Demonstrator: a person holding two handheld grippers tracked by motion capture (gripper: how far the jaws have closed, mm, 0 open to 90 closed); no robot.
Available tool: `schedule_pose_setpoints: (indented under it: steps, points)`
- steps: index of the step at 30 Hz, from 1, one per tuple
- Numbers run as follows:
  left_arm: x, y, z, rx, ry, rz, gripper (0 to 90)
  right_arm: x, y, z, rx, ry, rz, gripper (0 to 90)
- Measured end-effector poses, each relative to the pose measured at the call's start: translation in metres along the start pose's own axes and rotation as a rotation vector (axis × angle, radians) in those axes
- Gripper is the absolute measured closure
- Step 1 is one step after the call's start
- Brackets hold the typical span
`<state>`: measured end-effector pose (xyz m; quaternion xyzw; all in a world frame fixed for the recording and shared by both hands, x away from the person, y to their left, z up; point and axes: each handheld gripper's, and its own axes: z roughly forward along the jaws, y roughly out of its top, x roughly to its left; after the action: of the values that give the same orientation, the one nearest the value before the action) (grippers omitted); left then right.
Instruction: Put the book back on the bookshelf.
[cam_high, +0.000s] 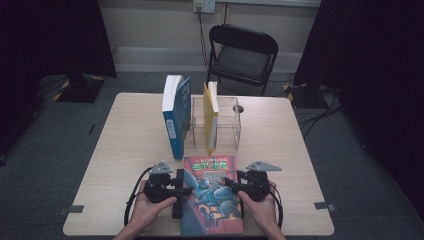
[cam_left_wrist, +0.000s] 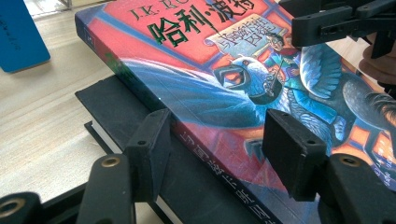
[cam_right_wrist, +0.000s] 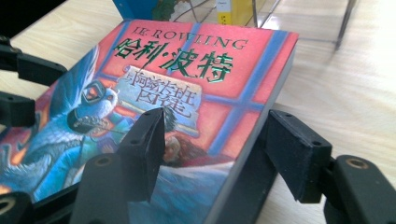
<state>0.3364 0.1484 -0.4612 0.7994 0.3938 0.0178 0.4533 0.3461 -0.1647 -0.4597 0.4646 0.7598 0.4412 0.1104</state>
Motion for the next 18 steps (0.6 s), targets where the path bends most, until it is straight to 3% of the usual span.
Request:
schedule_pose_setpoints:
  steps: [3, 6, 10, 14, 17, 18]
  points:
    - [0.0, 0.0, 0.0, 0.0, 0.001, 0.001, 42.2, 0.001, 0.0, 0.003, 0.016, 0.013, 0.041, 36.5]
    - [0.0, 0.0, 0.0, -0.002, 0.001, 0.002, 42.1, 0.004, 0.003, 0.0, 0.042, 0.006, 0.041, 37.5]
    - [0.0, 0.0, 0.0, 0.0, 0.001, 0.0, 42.2, 0.002, 0.004, -0.006, 0.02, 0.027, 0.062, 43.1]
    - [-0.001, -0.001, 0.0, -0.006, 0.007, 0.003, 42.2, 0.005, 0.004, -0.012, 0.01, 0.044, 0.051, 43.2]
    - [-0.001, -0.001, 0.0, -0.009, 0.008, -0.001, 42.1, 0.008, 0.003, -0.014, 0.009, 0.095, 0.06, 46.5]
    - [-0.001, -0.001, 0.0, -0.013, 0.012, -0.002, 42.1, 0.011, 0.002, -0.014, 0.023, 0.08, 0.044, 46.4]
